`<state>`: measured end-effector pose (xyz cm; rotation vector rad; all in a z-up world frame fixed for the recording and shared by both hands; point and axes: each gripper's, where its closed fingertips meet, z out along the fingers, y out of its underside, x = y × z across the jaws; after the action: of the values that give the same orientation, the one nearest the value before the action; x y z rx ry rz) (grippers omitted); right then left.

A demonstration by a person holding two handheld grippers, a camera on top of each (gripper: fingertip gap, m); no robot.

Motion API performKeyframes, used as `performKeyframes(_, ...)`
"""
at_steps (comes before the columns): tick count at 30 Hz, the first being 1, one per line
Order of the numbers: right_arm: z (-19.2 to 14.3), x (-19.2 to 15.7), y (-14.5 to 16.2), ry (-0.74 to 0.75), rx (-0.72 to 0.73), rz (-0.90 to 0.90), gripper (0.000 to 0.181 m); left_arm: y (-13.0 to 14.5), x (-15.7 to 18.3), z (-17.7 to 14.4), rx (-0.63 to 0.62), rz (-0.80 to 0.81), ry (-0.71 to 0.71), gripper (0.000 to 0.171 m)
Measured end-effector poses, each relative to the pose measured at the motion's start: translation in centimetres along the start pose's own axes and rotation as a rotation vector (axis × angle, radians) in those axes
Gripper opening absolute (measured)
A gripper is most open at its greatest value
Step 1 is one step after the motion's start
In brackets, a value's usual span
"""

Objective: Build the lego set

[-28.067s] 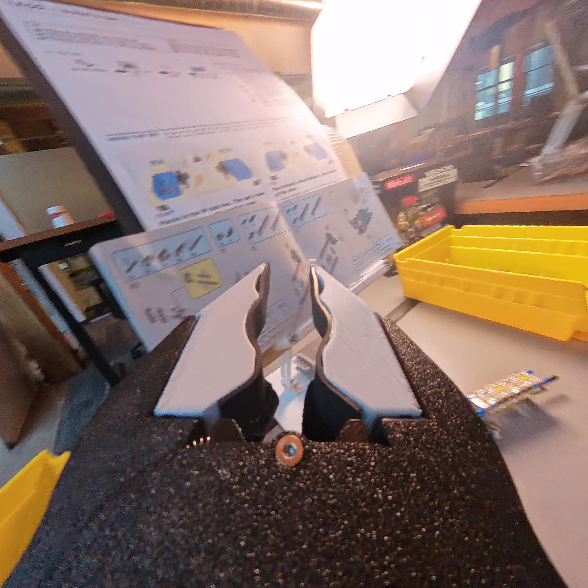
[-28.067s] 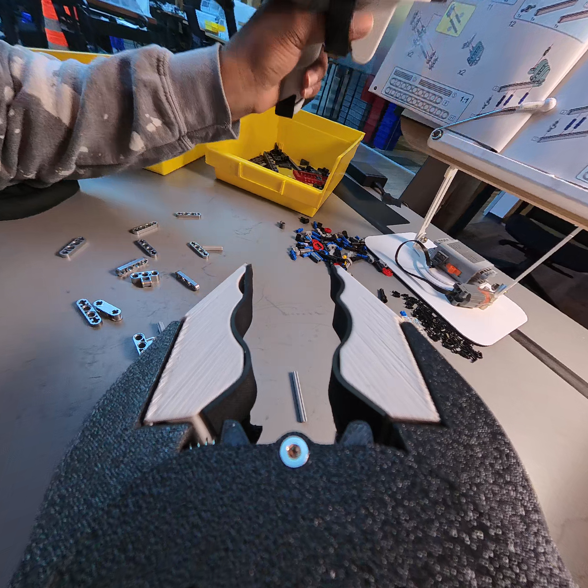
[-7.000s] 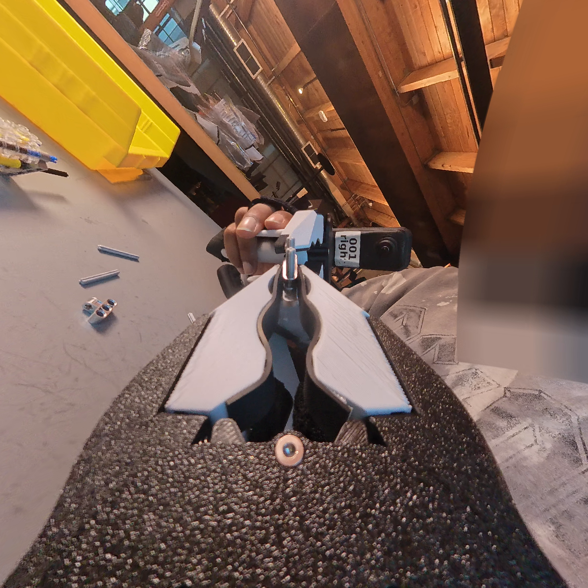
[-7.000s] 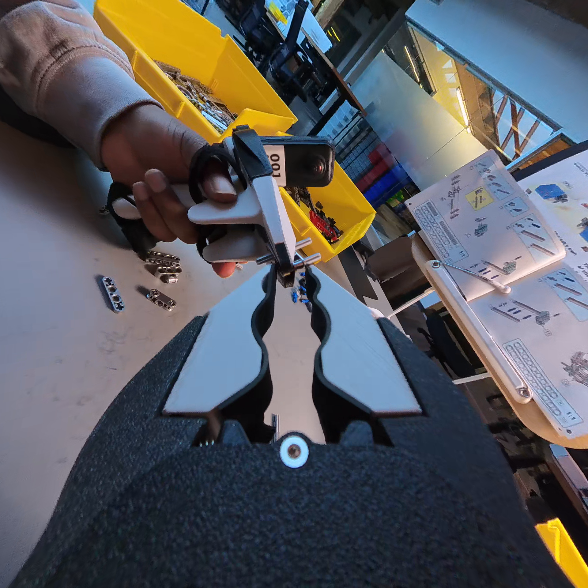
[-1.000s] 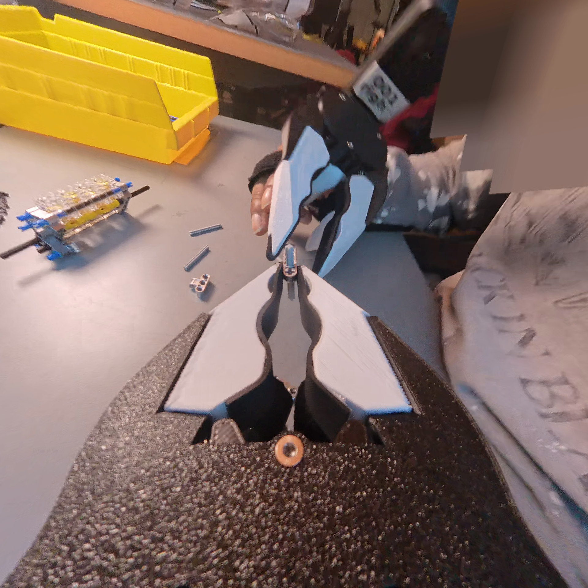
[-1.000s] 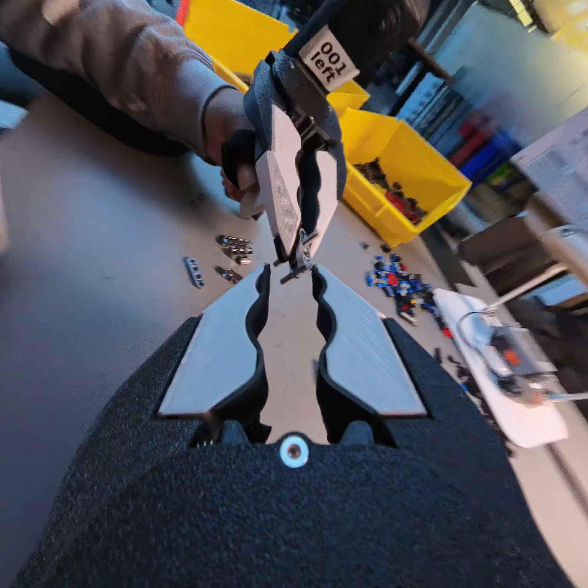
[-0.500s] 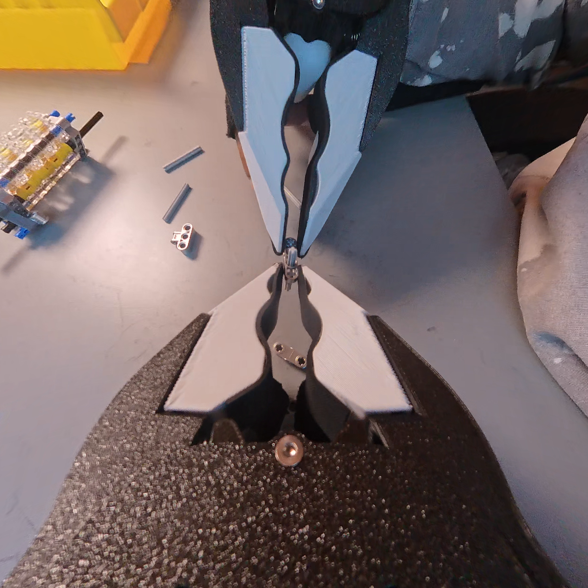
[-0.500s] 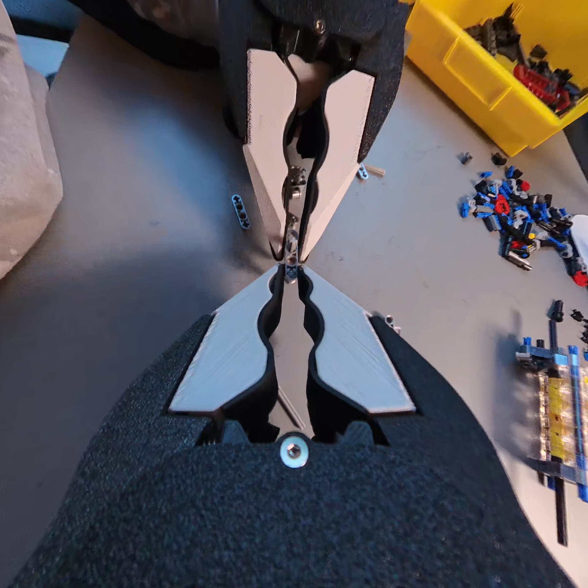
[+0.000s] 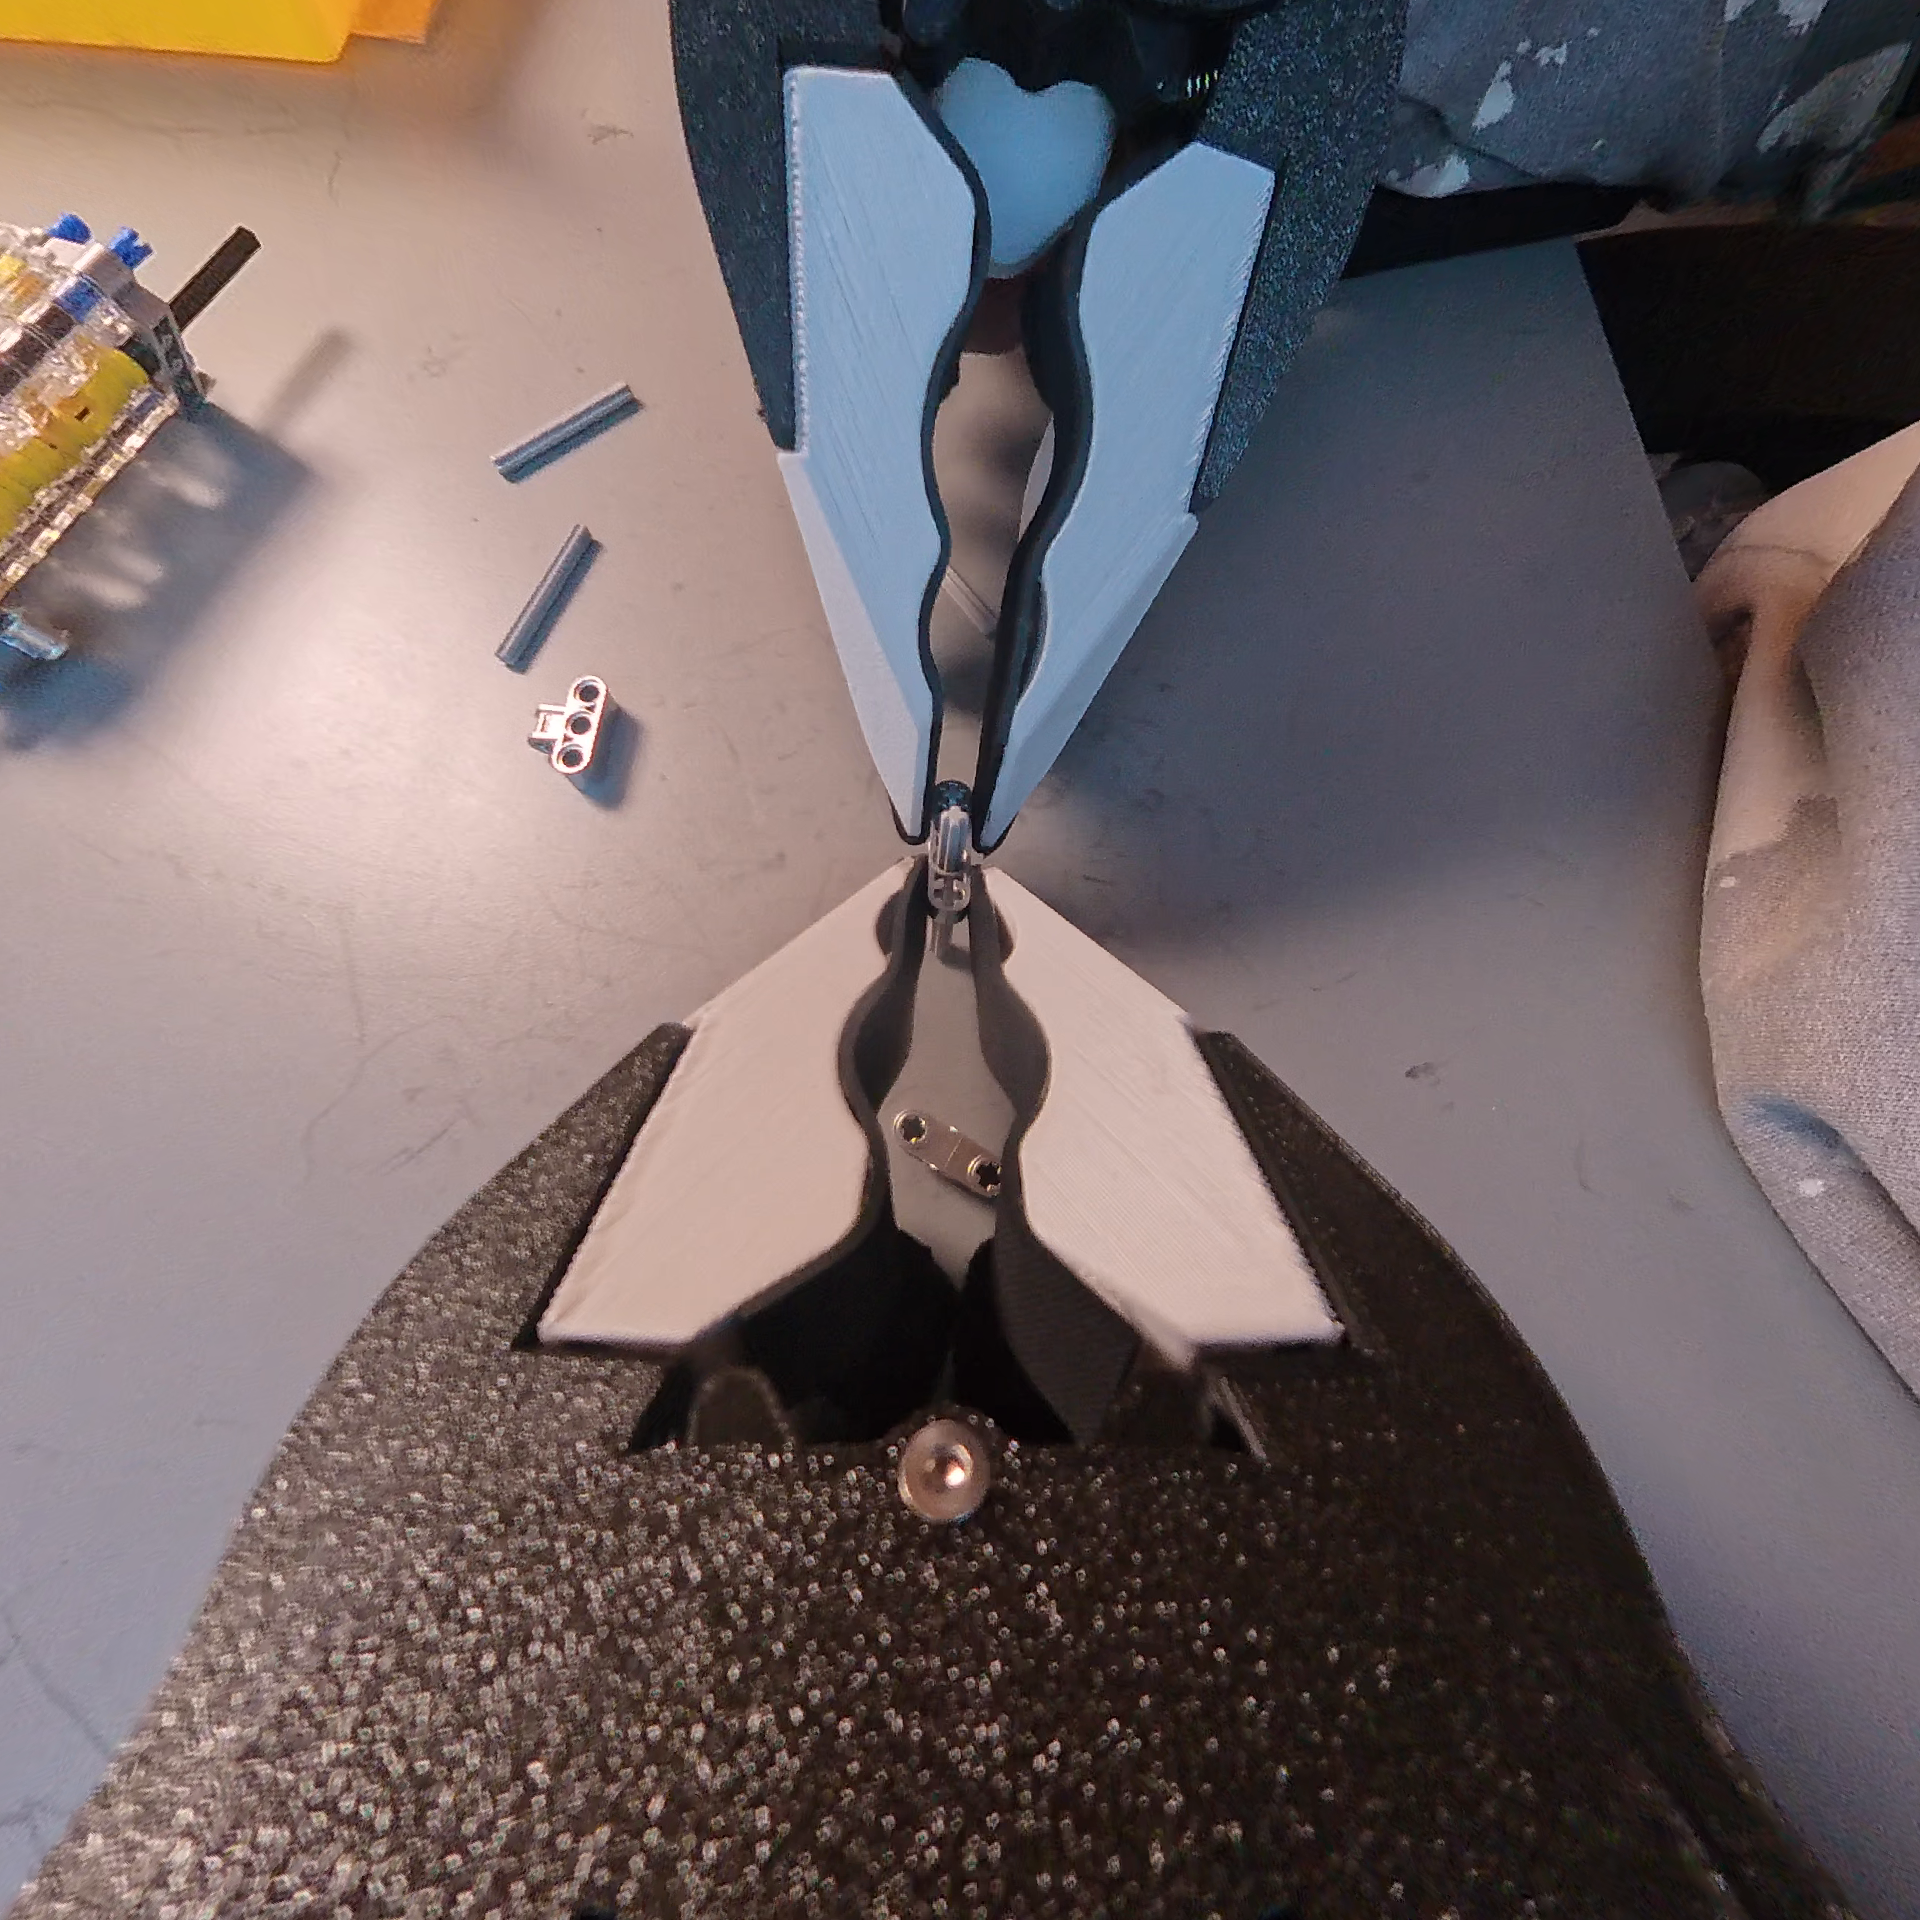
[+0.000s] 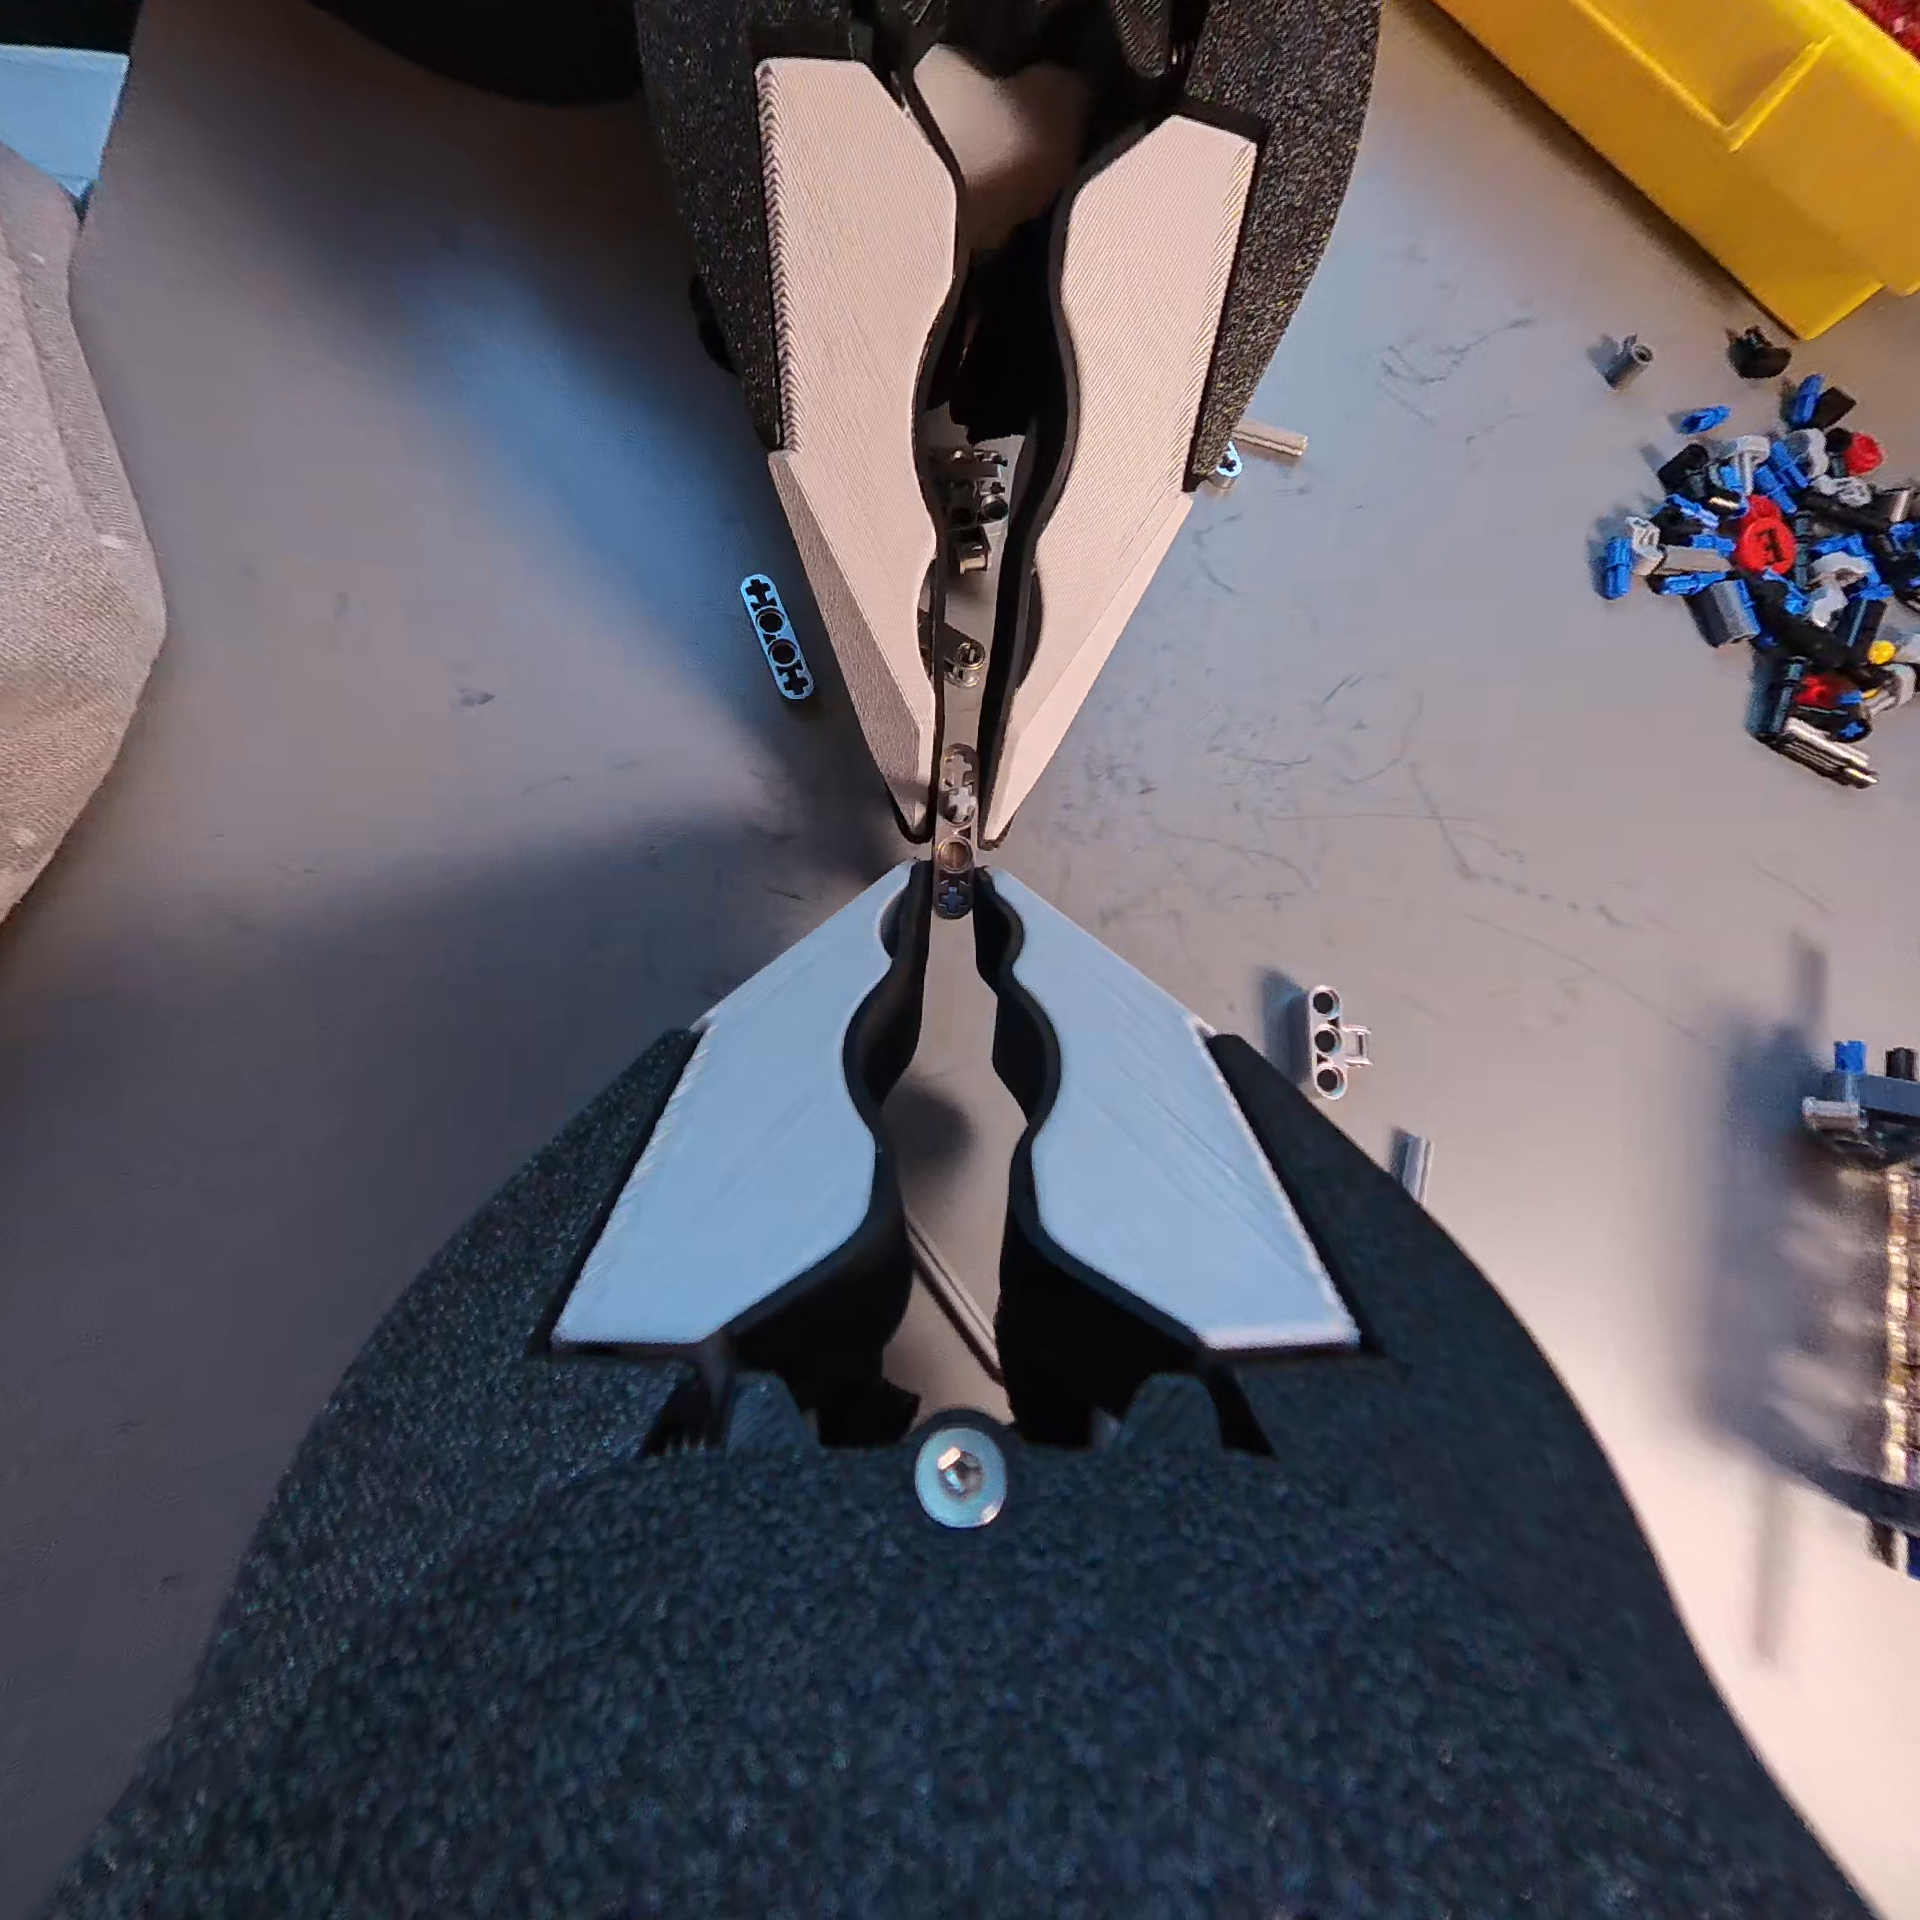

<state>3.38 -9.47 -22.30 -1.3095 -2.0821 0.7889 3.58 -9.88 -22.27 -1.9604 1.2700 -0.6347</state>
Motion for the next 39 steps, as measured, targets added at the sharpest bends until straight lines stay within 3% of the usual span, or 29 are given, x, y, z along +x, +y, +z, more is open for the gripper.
performKeyframes(13, 1.0, -0.4, 1.0, -0.007, -0.068, -0.018, 0.004, 0.4, 0.1, 0.4, -0.055, 0.03, -0.009, 0.004)
performKeyframes(21, 0.8, -0.3, 0.6, -0.012, -0.018, 0.008, 0.009, 0.4, 0.0, 0.2, -0.04, 0.0, 0.008, 0.004)
performKeyframes(27, -1.3, 1.1, -1.5, 0.017, 0.138, 0.062, 0.013, -2.2, -0.6, -1.8, 0.175, -0.242, 0.11, 0.005)
performKeyframes(32, -3.3, 3.5, -3.8, 0.209, 0.268, -0.046, 0.031, -4.4, -2.1, -4.3, 0.398, -0.559, 0.262, 0.005)
performKeyframes(35, -3.9, 3.5, -5.3, 0.315, 0.315, -0.173, 0.032, -4.7, -2.4, -4.8, 0.448, -0.657, 0.316, 0.005)
performKeyframes(39, -3.1, 3.8, -5.5, 0.44, 0.24, -0.319, 0.033, -4.9, -2.2, -4.7, 0.457, -0.724, 0.362, 0.005)
